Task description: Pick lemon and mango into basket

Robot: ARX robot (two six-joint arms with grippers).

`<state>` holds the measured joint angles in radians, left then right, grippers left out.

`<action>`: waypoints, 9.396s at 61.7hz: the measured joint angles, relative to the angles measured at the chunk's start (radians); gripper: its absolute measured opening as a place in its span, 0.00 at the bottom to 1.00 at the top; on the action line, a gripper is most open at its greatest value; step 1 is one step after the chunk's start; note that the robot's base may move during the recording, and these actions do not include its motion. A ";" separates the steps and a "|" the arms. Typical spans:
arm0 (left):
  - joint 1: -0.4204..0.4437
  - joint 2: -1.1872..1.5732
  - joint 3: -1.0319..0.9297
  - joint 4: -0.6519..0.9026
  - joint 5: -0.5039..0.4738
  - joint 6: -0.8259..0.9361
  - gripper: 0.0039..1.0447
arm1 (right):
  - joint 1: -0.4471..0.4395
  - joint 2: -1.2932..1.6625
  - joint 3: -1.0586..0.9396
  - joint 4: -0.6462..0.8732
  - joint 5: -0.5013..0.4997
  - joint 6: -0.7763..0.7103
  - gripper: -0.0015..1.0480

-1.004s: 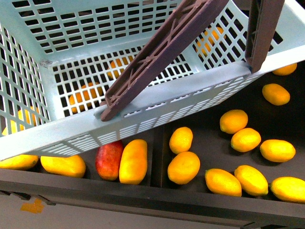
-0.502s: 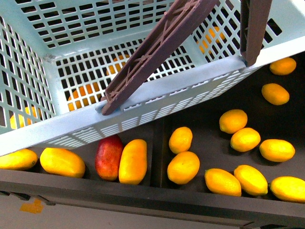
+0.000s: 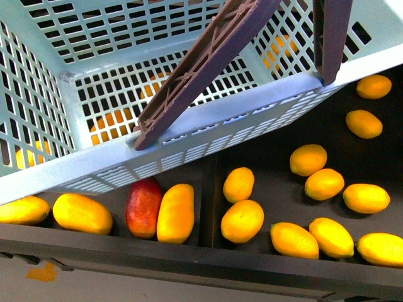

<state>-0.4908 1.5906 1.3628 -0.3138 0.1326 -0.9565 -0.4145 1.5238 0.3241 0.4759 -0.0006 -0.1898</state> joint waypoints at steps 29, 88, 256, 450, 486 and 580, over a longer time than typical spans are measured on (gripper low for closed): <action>0.000 0.000 0.000 0.000 0.003 -0.001 0.15 | 0.143 0.519 0.465 -0.154 -0.063 -0.429 0.92; 0.000 0.000 0.000 0.000 0.004 0.000 0.15 | 0.192 1.174 1.482 -0.490 -0.060 -0.325 0.92; 0.000 0.000 0.000 0.000 0.005 -0.001 0.15 | 0.711 0.030 0.649 -0.052 0.008 0.309 0.51; -0.003 0.002 0.002 0.002 0.002 0.003 0.15 | 0.486 -0.603 -0.186 0.301 0.077 0.193 0.92; 0.010 0.001 0.002 0.001 -0.004 0.013 0.15 | 0.497 -0.558 -0.014 -0.180 0.353 0.356 0.92; -0.002 0.002 0.002 0.002 0.005 0.003 0.15 | 0.442 0.814 0.603 -0.257 0.051 0.399 0.92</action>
<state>-0.4931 1.5929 1.3647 -0.3115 0.1379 -0.9535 0.0273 2.3375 0.9276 0.2184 0.0502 0.2096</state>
